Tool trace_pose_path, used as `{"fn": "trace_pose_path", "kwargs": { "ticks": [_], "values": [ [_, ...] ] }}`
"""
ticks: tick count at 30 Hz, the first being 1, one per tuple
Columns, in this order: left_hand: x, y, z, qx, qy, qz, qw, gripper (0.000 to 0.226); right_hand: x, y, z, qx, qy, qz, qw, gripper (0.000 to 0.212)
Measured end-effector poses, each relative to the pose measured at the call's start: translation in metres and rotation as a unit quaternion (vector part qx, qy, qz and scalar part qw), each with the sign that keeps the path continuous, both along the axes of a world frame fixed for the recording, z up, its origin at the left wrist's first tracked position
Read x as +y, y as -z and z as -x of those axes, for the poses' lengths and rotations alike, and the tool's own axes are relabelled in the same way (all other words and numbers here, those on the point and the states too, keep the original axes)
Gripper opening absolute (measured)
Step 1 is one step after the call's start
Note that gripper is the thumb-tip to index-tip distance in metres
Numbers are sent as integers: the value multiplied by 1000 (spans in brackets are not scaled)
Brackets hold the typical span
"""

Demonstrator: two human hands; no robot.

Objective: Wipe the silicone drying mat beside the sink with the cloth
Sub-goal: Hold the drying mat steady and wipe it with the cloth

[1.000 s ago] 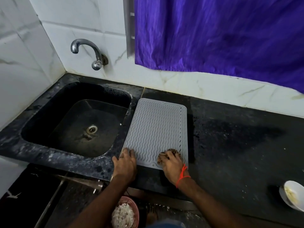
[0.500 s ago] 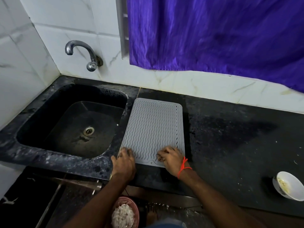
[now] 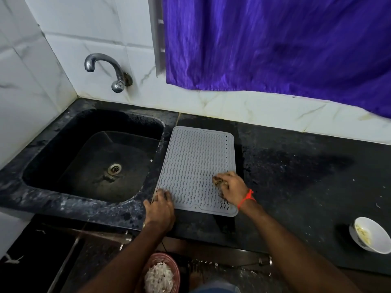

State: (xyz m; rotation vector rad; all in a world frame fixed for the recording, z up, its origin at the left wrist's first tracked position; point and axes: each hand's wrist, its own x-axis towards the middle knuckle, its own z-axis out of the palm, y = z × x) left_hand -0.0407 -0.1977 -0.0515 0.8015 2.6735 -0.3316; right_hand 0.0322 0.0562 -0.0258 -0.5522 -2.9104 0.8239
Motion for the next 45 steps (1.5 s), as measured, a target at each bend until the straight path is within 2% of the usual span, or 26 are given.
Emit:
{"fn": "trace_pose_path", "kwargs": {
  "ticks": [2,4,6,10,12,14,16,18,19,21,23,24,26,29,32,34,36,39,41,45],
  "values": [
    [1,0,0,-1,4,4,1000,69,4,0,12,-34,17,-7,999,45],
    [1,-1,-2,4,4,7,1000,67,-3,9,18,-77,-10,-17,997,48],
    [2,-2,-3,9,3,9,1000,66,-20,26,12,-106,-33,-72,991,48],
    [2,-3,-4,10,5,10,1000,66,-46,41,-15,-91,-29,-164,982,38],
    [1,-2,-3,15,7,9,1000,67,-50,41,-34,-50,-59,-153,985,34],
    [2,-1,-3,18,5,5,1000,68,-51,34,-52,-25,-102,-94,990,37],
    [3,0,-2,13,2,2,1000,67,-44,26,-61,-42,-134,-17,990,35],
    [3,1,-2,10,1,1,1000,67,-30,16,-59,-79,-84,57,992,27],
    [2,1,-2,7,0,1,1000,67,-22,13,-56,-64,-36,76,994,25],
    [1,0,-2,6,-3,-2,1000,66,-7,10,-51,15,55,56,997,27],
    [1,-1,-1,7,-3,-5,1000,66,1,13,-47,74,90,13,993,33],
    [1,-2,-2,7,-2,-4,1000,67,2,15,-45,67,81,-3,994,37],
    [1,-3,-4,11,0,3,1000,68,-2,20,-45,-11,29,-53,998,46],
    [0,-4,-4,20,2,9,1000,69,-15,26,-55,-66,-24,-117,991,44],
    [3,-7,-5,24,3,16,1000,69,-21,19,-65,-100,-39,-74,991,34],
    [4,-9,-8,26,6,21,999,67,-12,8,-66,-161,-41,-12,986,26],
    [3,-10,-7,30,11,17,999,66,3,-8,-60,-196,-4,47,979,21],
    [1,-13,-2,31,17,4,999,64,31,-24,-45,-108,132,94,981,23],
    [1,-16,2,17,9,-9,1000,61,44,-30,-34,-32,224,133,965,19],
    [4,-22,12,-2,-10,-39,999,42,55,-33,-6,41,269,161,949,18]
  ]
}}
